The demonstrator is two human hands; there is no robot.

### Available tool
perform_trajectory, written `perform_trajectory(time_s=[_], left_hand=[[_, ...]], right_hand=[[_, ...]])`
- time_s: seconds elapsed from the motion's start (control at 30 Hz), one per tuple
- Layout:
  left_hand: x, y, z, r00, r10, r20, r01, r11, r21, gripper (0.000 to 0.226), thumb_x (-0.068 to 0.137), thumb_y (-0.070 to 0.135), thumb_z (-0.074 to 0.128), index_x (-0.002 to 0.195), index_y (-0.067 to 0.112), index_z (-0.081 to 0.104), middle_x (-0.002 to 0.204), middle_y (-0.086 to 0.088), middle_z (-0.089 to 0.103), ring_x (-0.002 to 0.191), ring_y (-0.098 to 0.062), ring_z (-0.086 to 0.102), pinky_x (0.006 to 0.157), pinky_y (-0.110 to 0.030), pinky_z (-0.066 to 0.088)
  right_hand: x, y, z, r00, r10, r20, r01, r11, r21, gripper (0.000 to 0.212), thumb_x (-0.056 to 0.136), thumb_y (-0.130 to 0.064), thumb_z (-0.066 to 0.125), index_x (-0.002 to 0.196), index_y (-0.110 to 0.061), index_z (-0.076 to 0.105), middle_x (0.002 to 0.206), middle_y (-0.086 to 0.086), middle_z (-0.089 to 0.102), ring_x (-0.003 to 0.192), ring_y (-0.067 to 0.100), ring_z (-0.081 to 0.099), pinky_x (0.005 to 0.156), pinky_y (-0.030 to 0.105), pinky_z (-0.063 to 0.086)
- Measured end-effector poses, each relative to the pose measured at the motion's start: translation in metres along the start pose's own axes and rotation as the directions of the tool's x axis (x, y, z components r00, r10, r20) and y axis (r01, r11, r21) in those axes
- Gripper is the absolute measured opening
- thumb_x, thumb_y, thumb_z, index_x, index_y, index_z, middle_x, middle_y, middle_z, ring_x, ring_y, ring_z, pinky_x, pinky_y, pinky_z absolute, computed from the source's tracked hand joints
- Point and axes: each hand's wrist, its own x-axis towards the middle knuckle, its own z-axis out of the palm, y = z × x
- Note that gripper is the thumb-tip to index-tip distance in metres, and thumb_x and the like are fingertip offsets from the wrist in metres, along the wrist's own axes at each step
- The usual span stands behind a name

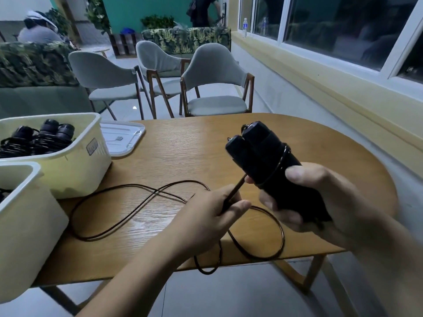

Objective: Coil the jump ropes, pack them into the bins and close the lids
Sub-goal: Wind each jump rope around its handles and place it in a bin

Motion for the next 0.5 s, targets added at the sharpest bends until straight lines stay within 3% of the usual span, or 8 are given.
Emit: perform_trajectory(time_s=[0.17, 0.33, 0.43, 0.5], left_hand=[[-0.001, 0.013, 0.007, 0.999, -0.037, 0.026, 0.035, 0.996, 0.081, 0.024, 0.108, 0.051, 0.049, 0.091, 0.035, 0.046, 0.065, 0.006, 0.056, 0.061, -0.012, 0.052, 0.055, -0.032, 0.038], [-0.005, 0.020, 0.014, 0.997, -0.057, 0.061, 0.031, 0.931, 0.363, 0.024, 0.110, 0.054, 0.038, 0.104, 0.030, 0.042, 0.081, 0.001, 0.063, 0.074, -0.027, 0.062, 0.066, -0.046, 0.055], [-0.008, 0.018, 0.008, 0.999, -0.028, 0.043, 0.008, 0.911, 0.412, 0.027, 0.109, 0.054, 0.041, 0.102, 0.029, 0.047, 0.081, 0.002, 0.063, 0.073, -0.023, 0.061, 0.065, -0.042, 0.054], [-0.009, 0.014, 0.002, 1.000, -0.032, 0.000, 0.030, 0.936, 0.352, 0.029, 0.107, 0.054, 0.046, 0.093, 0.028, 0.050, 0.076, 0.004, 0.061, 0.069, -0.016, 0.057, 0.061, -0.037, 0.048]], right_hand=[[0.004, 0.004, 0.003, 0.979, 0.003, -0.205, -0.009, 1.000, -0.027, 0.060, 0.089, -0.041, 0.069, 0.132, 0.001, 0.061, 0.087, 0.016, 0.062, 0.058, 0.017, 0.044, 0.045, 0.025, 0.031], [0.013, 0.015, 0.001, 0.906, 0.074, -0.417, -0.171, 0.965, -0.200, 0.041, 0.100, -0.039, 0.072, 0.125, -0.008, 0.062, 0.085, 0.012, 0.068, 0.062, 0.023, 0.048, 0.046, 0.030, 0.032], [0.016, 0.021, 0.000, 0.867, 0.075, -0.492, -0.250, 0.920, -0.301, 0.038, 0.098, -0.039, 0.073, 0.126, -0.020, 0.056, 0.084, 0.011, 0.074, 0.062, 0.024, 0.052, 0.046, 0.031, 0.036], [0.015, 0.019, -0.001, 0.885, 0.111, -0.453, -0.240, 0.941, -0.240, 0.042, 0.098, -0.039, 0.073, 0.128, -0.016, 0.056, 0.085, 0.012, 0.073, 0.061, 0.022, 0.052, 0.046, 0.030, 0.036]])
